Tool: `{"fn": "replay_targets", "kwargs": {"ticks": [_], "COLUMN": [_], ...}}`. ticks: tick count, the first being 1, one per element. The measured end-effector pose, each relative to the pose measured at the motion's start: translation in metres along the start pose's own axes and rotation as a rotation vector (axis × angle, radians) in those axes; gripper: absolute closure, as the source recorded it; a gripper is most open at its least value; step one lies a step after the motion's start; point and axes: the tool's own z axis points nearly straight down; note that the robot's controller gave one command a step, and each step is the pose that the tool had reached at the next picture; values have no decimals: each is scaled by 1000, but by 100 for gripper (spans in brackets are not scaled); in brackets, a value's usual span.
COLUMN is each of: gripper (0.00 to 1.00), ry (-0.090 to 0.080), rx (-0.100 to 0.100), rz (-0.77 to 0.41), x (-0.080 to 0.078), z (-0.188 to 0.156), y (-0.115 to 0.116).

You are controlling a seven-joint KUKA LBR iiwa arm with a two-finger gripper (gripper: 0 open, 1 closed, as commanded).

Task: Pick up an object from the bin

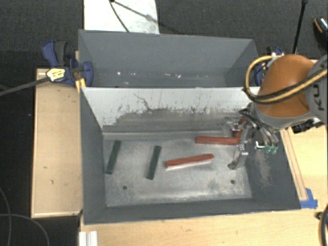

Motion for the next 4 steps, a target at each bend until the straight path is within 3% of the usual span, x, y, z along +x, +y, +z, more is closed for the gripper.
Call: {"fn": "replay_targets", "kwargs": {"ticks": [1, 2, 3, 4], "gripper": [0, 0, 100, 100], "ry": [-3, -11, -10, -14], "rx": [-1, -1, 2, 7], "rz": [-474, -546, -541, -851], "x": [-28, -38, -38, -6], "z": [83, 80, 80, -115], "y": [27, 97, 93, 59]}}
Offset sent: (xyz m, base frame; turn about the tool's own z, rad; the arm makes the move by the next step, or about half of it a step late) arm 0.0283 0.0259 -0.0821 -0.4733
